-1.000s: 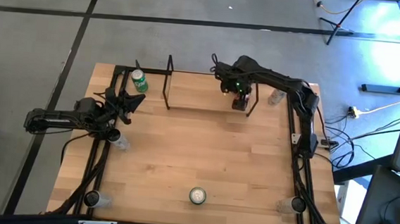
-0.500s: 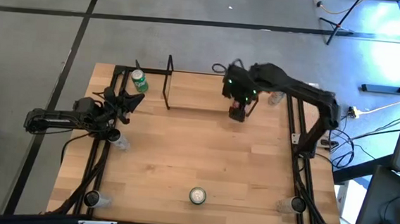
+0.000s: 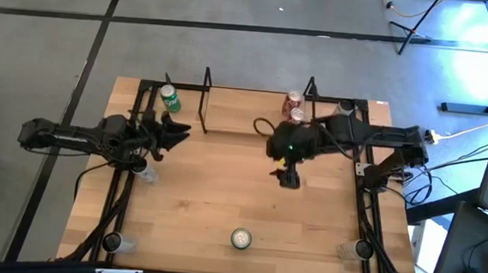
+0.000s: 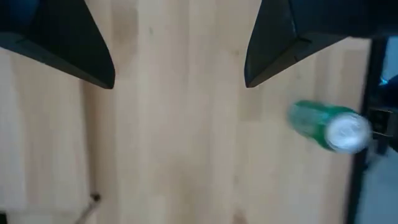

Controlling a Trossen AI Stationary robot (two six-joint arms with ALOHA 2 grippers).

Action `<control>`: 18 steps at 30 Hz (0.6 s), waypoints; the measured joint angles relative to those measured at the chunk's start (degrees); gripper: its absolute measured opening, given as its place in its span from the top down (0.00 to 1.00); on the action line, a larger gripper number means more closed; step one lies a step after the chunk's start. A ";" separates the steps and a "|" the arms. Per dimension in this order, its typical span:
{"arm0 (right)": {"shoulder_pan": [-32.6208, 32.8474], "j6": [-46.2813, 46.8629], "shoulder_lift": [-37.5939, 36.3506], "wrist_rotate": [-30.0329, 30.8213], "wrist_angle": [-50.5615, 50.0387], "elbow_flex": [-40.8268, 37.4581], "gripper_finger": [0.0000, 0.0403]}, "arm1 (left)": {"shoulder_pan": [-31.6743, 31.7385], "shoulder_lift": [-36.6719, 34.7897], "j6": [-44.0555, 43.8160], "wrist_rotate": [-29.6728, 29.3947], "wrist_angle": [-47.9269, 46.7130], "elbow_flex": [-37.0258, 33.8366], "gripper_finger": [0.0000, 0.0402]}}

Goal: Place canned beverage on shelf
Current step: Put the bottom green soda can on the shelf

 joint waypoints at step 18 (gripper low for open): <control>21.94 19.43 4.12 10.26 14.22 0.00 0.15 | -26.52 34.73 -1.65 2.24 -0.46 22.21 0.57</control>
